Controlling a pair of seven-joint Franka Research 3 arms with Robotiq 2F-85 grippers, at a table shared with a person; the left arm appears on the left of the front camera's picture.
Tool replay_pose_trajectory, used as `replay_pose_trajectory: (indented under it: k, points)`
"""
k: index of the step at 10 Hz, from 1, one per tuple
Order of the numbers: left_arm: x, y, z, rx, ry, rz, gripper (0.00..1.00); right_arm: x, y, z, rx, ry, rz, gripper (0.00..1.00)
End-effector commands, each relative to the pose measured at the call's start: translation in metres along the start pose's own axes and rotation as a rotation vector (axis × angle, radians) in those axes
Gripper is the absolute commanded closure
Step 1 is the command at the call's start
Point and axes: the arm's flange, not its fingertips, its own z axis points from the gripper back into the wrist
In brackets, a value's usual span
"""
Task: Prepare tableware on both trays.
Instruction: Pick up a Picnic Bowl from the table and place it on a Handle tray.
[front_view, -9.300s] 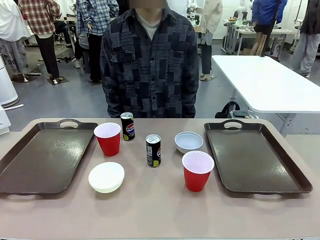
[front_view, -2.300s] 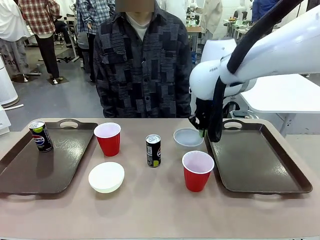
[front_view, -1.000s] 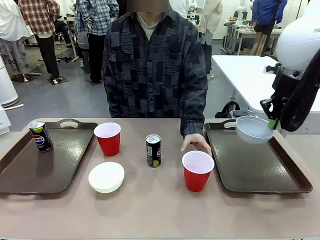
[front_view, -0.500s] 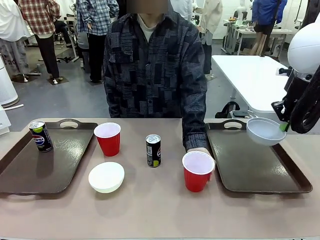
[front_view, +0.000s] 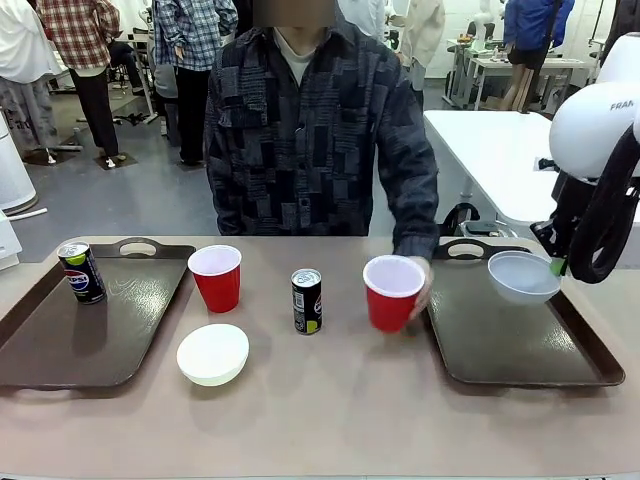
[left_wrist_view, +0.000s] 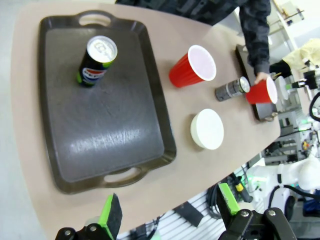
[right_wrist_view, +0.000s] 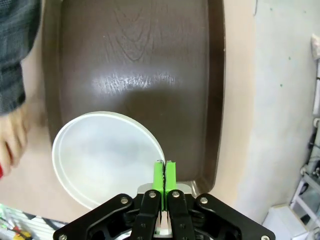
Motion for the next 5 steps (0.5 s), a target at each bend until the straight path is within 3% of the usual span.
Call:
replay_pose_trajectory:
  k: [1, 4, 5]
  points:
    - [0.0, 0.0, 0.001, -0.011, -0.005, 0.007, 0.0, 0.003, -0.002, -0.015, -0.035, -0.009, -0.001, 0.99]
    - [0.0, 0.0, 0.001, -0.011, -0.005, 0.007, 0.0, 0.002, 0.003, -0.029, -0.036, 0.045, 0.014, 0.99]
    - [0.0, 0.0, 0.001, -0.011, -0.005, 0.007, 0.0, -0.05, 0.009, 0.005, -0.049, 0.064, 0.096, 0.99]
